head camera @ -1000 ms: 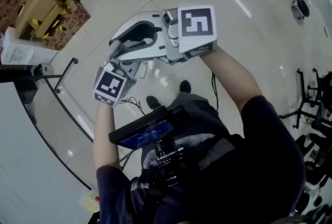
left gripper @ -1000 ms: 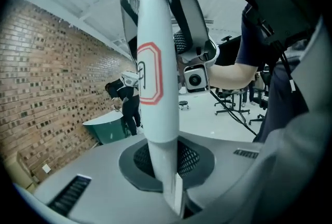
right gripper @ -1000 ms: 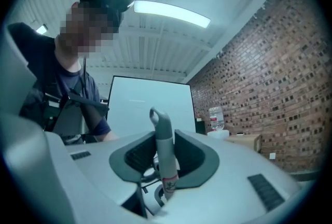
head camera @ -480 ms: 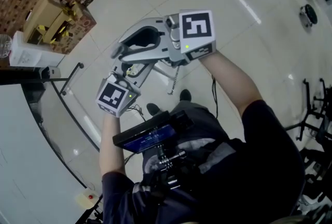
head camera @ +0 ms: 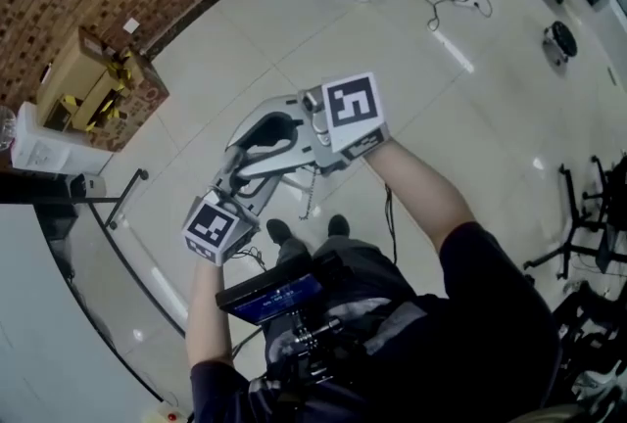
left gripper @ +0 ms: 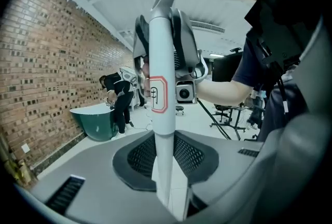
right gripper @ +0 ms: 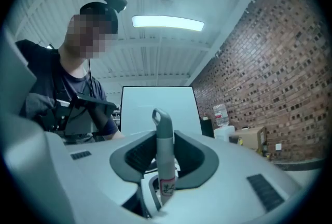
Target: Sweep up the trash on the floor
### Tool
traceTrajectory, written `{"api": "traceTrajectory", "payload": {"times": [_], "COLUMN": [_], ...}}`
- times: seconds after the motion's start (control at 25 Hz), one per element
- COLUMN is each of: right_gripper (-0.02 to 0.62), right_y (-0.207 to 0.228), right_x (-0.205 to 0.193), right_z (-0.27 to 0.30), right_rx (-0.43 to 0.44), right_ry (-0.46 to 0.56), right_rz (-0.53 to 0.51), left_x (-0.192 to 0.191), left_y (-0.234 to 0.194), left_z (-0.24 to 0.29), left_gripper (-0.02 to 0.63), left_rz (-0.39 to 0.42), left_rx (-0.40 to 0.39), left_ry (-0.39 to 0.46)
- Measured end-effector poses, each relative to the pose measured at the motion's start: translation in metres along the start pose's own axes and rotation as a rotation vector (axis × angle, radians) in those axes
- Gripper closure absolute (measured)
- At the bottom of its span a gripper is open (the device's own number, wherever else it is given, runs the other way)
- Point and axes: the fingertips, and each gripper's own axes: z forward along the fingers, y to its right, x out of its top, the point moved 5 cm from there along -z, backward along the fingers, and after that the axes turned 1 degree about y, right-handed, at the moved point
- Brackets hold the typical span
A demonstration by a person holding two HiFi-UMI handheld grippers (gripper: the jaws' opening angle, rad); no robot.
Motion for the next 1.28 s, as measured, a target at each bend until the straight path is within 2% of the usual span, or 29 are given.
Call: {"api": "traceTrajectory", "payload": {"times": [0.12,0.24,0.32,0.44,0.52,0.64,0.76,0.88,1.04,1.12,1.2,1.28], "right_gripper": [0.477,0.476,0.471,0.422,0.375,0.325,0.324,0.314,0.298,0.296,0.295,0.295], "right_y": [0.007,0.021,0.041,0.074,0.088,0.098,0.109,0.127,0.128,0.128,0.132,0.139], "right_x": [0.001,-0.002,-0.007,-0.025,-0.045,-0.084,-0.131,-0.182,-0.223,-0.232,-0.246,-0.260], "right_z": [-0.009,-0.018,-0.018,-0.018,-0.025,-0.041,-0.052,-0.043,-0.017,-0.010,-0.006,-0.001], "right_rx": [-0.049,-0.119,-0.212,-0.414,-0.524,-0.669,-0.818,-0.940,-0.986,-1.017,-1.044,-1.038], "right_ry": [-0.001,0.004,-0.003,-0.072,-0.152,-0.240,-0.286,-0.356,-0.447,-0.503,-0.603,-0.695], "right_rz": [0.000,0.016,0.013,-0.023,-0.026,0.040,0.156,0.245,0.292,0.263,0.215,0.177], "left_x": [0.003,0.004,-0.001,-0.025,-0.044,-0.066,-0.075,-0.086,-0.091,-0.087,-0.081,-0.071], "left_y": [-0.011,-0.027,-0.047,-0.086,-0.108,-0.137,-0.166,-0.197,-0.222,-0.230,-0.237,-0.239], "left_z": [0.009,0.022,0.025,0.021,0.017,0.009,0.010,0.007,0.003,0.001,-0.005,-0.010], "left_gripper": [0.528,0.527,0.527,0.526,0.525,0.520,0.520,0.519,0.515,0.515,0.514,0.512], "left_rz": [-0.076,-0.098,-0.153,-0.307,-0.427,-0.571,-0.646,-0.707,-0.804,-0.826,-0.846,-0.860], "left_rx": [0.005,0.029,0.070,0.159,0.206,0.237,0.215,0.178,0.178,0.204,0.230,0.240], "left_ry": [0.025,0.031,0.013,-0.011,0.009,0.065,0.112,0.120,0.148,0.168,0.198,0.246]}}
